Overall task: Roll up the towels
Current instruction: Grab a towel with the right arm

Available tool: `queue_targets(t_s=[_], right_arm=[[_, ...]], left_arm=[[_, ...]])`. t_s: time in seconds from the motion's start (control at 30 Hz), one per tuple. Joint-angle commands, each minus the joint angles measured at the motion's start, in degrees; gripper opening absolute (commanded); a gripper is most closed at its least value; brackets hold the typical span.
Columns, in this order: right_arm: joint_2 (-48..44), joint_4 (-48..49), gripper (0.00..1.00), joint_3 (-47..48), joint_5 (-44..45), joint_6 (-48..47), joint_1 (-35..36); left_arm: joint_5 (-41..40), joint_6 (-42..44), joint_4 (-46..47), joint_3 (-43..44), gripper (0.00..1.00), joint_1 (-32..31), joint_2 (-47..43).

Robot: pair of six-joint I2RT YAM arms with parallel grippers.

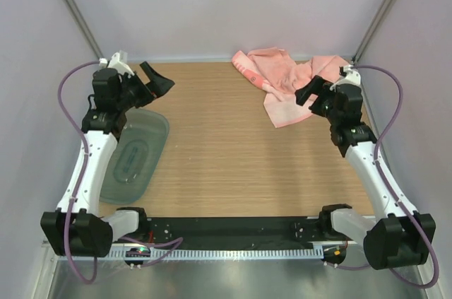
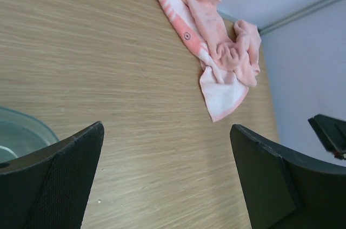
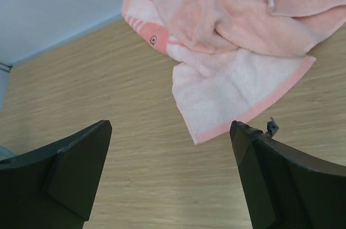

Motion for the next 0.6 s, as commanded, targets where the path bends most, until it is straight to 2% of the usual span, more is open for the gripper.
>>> queue_targets(t_s=[0.0, 0.03, 0.07, 0.1, 0.17, 0.23, 0.27, 0.37, 0.47, 0.57], right_arm=[[3.4, -7.7, 1.0, 8.1, -0.7, 0.3, 1.4], [7.3, -10.0, 1.0, 12.0, 0.6, -0.8, 2.5], [9.9, -14.6, 1.0, 14.1, 3.3, -2.4, 6.3], [12.3, -17.2, 1.0, 16.4, 9.6, -5.7, 8.4], [19.2, -22.7, 1.0, 22.4, 15.7, -8.0, 13.8], [24.7, -24.7, 1.0, 26.2, 17.2, -7.6, 14.3], [26.2, -25.4, 1.0, 27.0, 16.9, -7.1, 14.3], [32.0, -25.7, 1.0, 29.5, 14.9, -6.6, 14.3], [38.5, -27.6, 1.0, 33.7, 12.1, -6.7, 14.3], [44.7, -30.0, 0.99, 38.2, 10.6, -6.9, 14.4]], left_arm=[[-10.5, -4.1, -7.4, 1.0, 1.0, 2.2, -3.4], [-6.5, -3.8, -5.8, 0.1, 1.0, 2.2, -2.1], [0.8, -2.8, -5.4, 0.6, 1.0, 2.2, -1.3], [1.1, -2.3, -6.1, 0.9, 1.0, 2.2, -0.9], [-3.6, -1.7, -8.2, -0.3, 1.0, 2.2, -2.0], [-9.5, 1.1, -7.8, -2.3, 1.0, 2.1, -4.4], [-17.0, 1.2, -7.9, -4.8, 1.0, 0.6, -7.7], [-17.9, 1.8, -5.1, -9.6, 1.0, -0.4, -12.5], [-17.7, 5.2, -8.2, -10.7, 1.0, -0.6, -14.6], [-21.3, 6.4, -9.9, -12.4, 1.0, -0.6, -16.0]])
